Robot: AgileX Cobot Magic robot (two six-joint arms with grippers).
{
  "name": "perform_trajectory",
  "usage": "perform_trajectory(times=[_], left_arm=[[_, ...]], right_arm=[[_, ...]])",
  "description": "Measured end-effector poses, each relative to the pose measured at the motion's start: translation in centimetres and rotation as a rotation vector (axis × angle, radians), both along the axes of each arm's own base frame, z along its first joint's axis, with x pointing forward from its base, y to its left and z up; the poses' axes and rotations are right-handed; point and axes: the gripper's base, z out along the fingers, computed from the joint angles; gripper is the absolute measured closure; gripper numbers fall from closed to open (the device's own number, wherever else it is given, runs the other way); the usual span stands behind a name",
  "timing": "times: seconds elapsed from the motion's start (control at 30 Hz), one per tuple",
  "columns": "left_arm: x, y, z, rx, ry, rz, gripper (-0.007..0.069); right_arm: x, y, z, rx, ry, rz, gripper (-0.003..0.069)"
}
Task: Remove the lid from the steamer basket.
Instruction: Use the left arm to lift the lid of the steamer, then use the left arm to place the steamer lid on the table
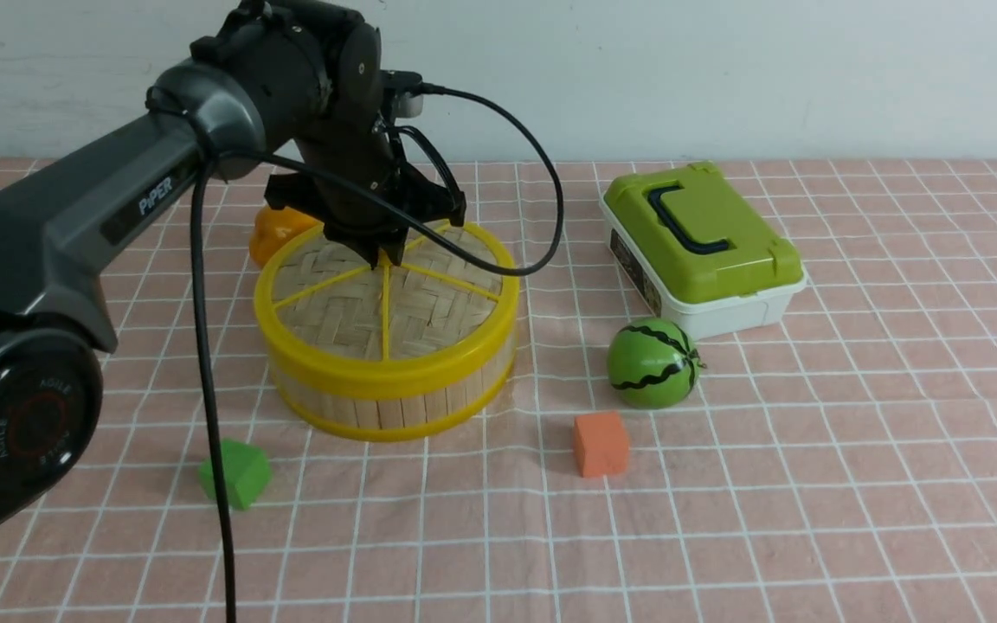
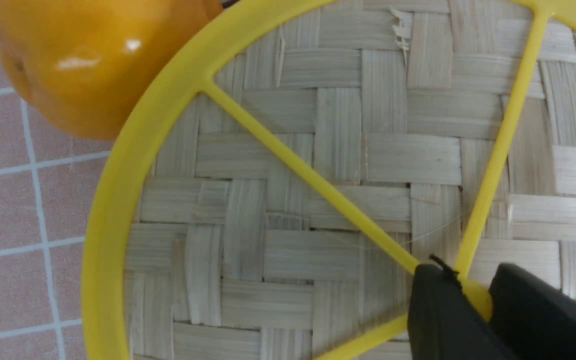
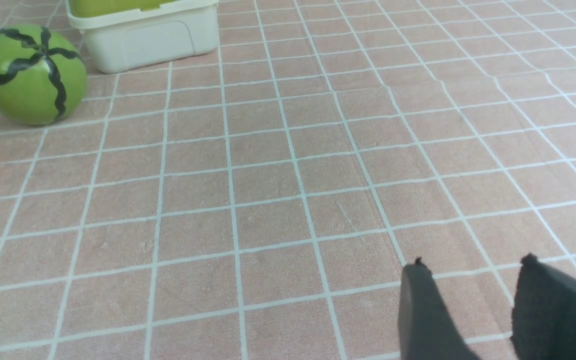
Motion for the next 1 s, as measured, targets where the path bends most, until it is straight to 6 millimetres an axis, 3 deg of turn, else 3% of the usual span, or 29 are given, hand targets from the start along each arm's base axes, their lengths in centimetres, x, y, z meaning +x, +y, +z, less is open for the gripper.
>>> perform_trajectory(times=[0.2,0.3,0.37,0.4,0.43,0.53,0.6,0.63,0.77,0.83,0.93,0.97,1.0], left_arm=[[0.0,0.0,0.2,-0.009,-0.001,0.015,0.0523],[-0.2,0.1,1.4,-0.021,-0.023,0.017,0.0523],[-0.8,0.3,3.9,-0.044,-0.071,0.019,0.0523],[-0.9,0.3,4.2,-0.047,-0.078,0.018,0.0523],[-1.7,0.6,7.0,-0.071,-0.141,0.017,0.0523],[-4.2,1.8,13.0,-0.094,-0.287,0.020,0.0523],[-6.0,2.8,16.3,-0.080,-0.375,0.027,0.0523],[-6.4,3.0,16.8,-0.081,-0.389,0.029,0.0523],[-9.4,5.9,21.3,-0.034,-0.499,0.081,0.0523],[-10.6,7.9,22.5,0.005,-0.501,0.135,0.0523],[-11.5,11.1,23.2,0.057,-0.470,0.221,0.0523],[-11.7,13.3,22.9,0.095,-0.425,0.281,0.0523],[-11.7,13.9,22.8,0.103,-0.417,0.294,0.0523]], right_arm=[[0.0,0.0,0.0,0.000,0.000,0.000,0.0419],[0.0,0.0,0.0,0.000,0.000,0.000,0.0419],[0.0,0.0,0.0,0.000,0.000,0.000,0.0419],[0.0,0.0,0.0,0.000,0.000,0.000,0.0419],[0.0,0.0,0.0,0.000,0.000,0.000,0.0419],[0.0,0.0,0.0,0.000,0.000,0.000,0.0419],[0.0,0.0,0.0,0.000,0.000,0.000,0.0419],[0.0,0.0,0.0,0.000,0.000,0.000,0.0419],[0.0,0.0,0.0,0.000,0.000,0.000,0.0419],[0.0,0.0,0.0,0.000,0.000,0.000,0.0419],[0.0,0.0,0.0,0.000,0.000,0.000,0.0418],[0.0,0.0,0.0,0.000,0.000,0.000,0.0418],[0.0,0.0,0.0,0.000,0.000,0.000,0.0418]])
